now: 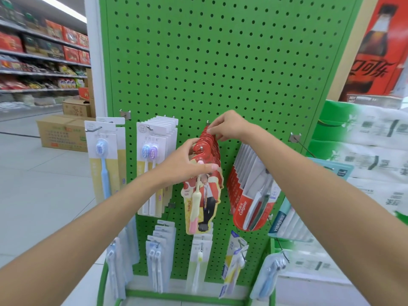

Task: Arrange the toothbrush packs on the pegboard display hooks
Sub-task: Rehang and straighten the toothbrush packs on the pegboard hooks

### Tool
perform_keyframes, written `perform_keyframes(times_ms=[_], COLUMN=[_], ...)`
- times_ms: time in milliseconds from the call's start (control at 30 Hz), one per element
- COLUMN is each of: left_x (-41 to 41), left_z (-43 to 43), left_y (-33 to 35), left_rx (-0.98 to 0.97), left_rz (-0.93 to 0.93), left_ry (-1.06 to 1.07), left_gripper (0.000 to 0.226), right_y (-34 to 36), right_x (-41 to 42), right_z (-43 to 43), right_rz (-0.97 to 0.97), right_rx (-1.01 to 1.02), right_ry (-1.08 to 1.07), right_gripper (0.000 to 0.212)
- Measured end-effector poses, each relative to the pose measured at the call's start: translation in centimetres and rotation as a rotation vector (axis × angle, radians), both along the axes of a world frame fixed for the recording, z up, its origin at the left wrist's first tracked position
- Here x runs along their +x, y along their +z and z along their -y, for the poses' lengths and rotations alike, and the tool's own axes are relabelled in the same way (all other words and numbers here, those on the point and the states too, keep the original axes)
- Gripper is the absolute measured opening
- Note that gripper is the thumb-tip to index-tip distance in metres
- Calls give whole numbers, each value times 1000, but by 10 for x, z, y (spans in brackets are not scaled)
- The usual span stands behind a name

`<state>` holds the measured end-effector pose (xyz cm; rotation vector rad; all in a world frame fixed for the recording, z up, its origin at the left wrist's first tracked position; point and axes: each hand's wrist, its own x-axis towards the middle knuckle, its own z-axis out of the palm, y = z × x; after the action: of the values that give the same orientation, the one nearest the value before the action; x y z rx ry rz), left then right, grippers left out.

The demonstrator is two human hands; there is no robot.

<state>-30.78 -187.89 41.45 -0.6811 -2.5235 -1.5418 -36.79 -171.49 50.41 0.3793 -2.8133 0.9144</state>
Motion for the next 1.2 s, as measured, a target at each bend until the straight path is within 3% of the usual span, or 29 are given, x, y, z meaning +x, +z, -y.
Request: perform_keyframes(times_ms=[433,633,700,967,1200], left_x=[1,4,5,16,39], left_z=[-5,-9,-10,-14,-19], left_y=[3,3,5,11,9], left_rx=[-22,-48,-59,-97,-180], left_rz=[-5,-14,-6,-51,-280], left_ry=[17,64,83,187,362], left_gripper=[87,87,88,104,76], right_y=[7,9,9,15,-2], right_x=[2,15,20,45,81], right_z=[-18,-32,-34,-29,-18], right_rz=[-63,-173,-213,-279,-291], right_rx=[-25,-69,-66,-268,-170], right_ry=[-129,-180,-214,-262,-213], right_gripper=[9,24,19,10,12])
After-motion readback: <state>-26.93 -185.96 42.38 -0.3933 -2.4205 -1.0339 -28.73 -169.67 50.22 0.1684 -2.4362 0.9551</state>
